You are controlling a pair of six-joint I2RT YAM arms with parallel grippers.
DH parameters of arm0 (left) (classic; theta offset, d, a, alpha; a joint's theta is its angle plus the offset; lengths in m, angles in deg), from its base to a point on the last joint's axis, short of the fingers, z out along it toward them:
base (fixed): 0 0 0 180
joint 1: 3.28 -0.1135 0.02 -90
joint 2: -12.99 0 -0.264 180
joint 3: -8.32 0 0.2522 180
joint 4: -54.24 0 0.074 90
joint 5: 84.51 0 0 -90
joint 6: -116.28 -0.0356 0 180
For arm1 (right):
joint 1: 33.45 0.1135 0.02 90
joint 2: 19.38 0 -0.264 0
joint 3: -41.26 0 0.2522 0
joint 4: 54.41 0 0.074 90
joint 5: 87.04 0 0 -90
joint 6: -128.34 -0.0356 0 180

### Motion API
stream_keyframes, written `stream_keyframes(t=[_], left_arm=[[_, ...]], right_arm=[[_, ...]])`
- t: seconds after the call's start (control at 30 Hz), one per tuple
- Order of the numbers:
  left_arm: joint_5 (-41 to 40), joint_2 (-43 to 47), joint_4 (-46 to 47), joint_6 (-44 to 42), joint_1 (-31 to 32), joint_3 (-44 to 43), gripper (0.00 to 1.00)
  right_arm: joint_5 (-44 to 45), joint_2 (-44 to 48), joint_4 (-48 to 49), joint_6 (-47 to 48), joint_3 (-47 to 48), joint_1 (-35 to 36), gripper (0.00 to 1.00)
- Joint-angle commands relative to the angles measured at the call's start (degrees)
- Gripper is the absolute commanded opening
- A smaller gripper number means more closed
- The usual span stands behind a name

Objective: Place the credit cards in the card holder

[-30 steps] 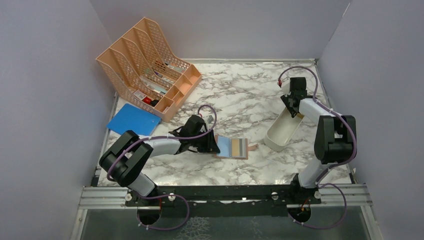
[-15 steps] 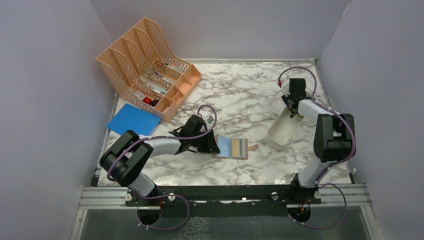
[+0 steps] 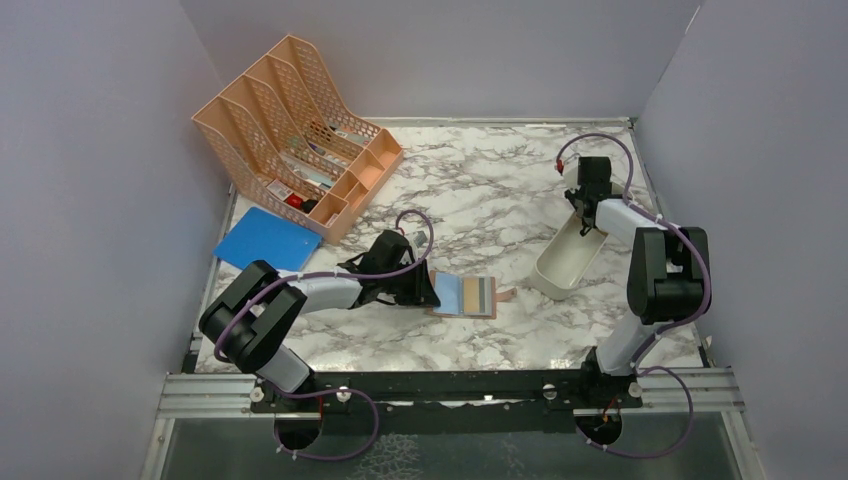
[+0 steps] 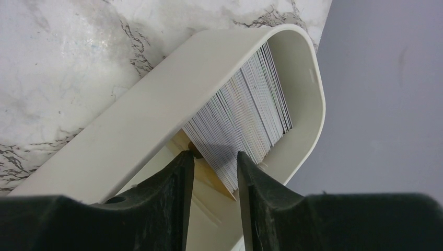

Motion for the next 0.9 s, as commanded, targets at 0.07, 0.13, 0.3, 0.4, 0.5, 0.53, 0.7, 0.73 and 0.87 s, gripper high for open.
stream_keyframes(t=[0.07,0.13,0.3,0.4,0.5,0.53,0.7,0.73,0.87], left_arm=[[1.09,-0.46,1.39,-0.20,-0.24,-0.28,0.28],[1.33,-0.50,1.80,0.13,-0.22,-0.01,0.28],[1.56,0.04,2.40,0.52,-0.24,0.57,0.28],[1.53,0.41,2.14,0.38,-0.24,0.68,0.28],[1.48,0.89,1.99,0.45,-0.20,1.01,0.28],[1.46,1.07,1.99,0.46,-0.23,1.16,0.28],[1.29,1.49,1.94,0.38,-0.19,1.65,0.28],[1.32,1.48,2.04,0.38,-0.23,1.70,0.28],[1.59,1.12,2.21,0.46,-0.24,1.27,0.28]], right_arm=[[2.25,2.86,2.92,-0.31,-0.22,-0.32,0.38],[2.03,3.54,2.51,-0.64,-0.11,-0.32,0.37],[1.61,4.60,1.95,-0.96,0.00,-0.32,0.35],[1.16,4.84,2.13,-0.94,-0.25,-0.32,0.32],[0.47,4.77,2.19,-1.19,-0.52,-0.32,0.29],[0.23,4.73,2.14,-1.32,-0.53,-0.32,0.29],[-1.69,4.70,0.60,-2.29,-0.10,-0.32,0.33],[-2.69,4.69,-0.19,-2.46,-0.09,-0.32,0.37],[-3.37,2.82,-3.73,-2.69,0.37,-0.32,0.46]])
